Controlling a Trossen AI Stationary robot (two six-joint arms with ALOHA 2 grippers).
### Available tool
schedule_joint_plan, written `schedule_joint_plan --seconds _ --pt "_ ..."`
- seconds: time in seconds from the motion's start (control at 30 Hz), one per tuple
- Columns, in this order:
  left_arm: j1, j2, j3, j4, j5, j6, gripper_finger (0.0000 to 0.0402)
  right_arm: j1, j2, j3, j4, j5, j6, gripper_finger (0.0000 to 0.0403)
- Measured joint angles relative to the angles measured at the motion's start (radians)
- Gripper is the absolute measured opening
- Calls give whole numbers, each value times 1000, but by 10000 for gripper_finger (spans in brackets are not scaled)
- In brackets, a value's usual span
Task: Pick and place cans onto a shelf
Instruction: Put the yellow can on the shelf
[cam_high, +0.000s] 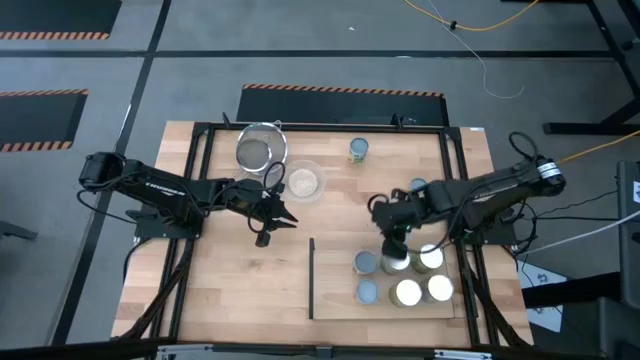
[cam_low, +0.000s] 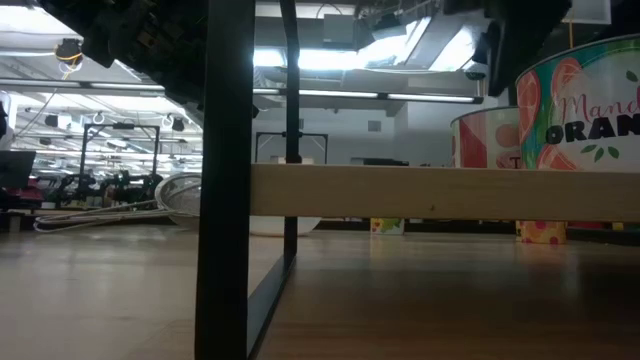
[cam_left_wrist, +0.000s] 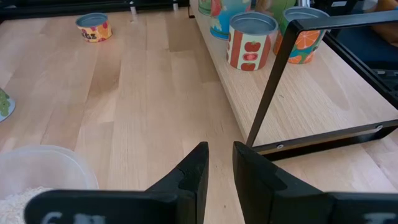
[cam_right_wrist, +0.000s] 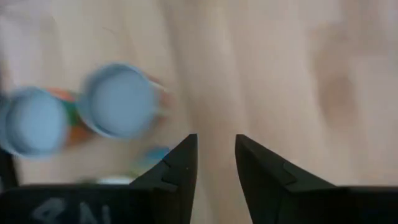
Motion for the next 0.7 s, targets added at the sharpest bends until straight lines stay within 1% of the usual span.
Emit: schedule_joint_plan --seconds 0.17,0.23,0.33,0.5,0.57,0.7 --pt "0 0 0 0 0 -1 66 -110 -60 0 -202 65 -56 113" --pt "0 0 0 0 -4 -1 66 -157 -88 -9 -236 88 -95 113" --pt "0 0 0 0 -32 -2 66 -233 -148 -80 -179 94 -157 113" --pt "0 0 0 0 -73 -2 66 -375 -243 -263 -62 56 -155 113" --pt "0 0 0 0 -74 -2 66 -433 -264 -317 -29 51 -104 113" --pt "0 0 0 0 -74 -2 66 -534 -271 -391 -20 51 37 113"
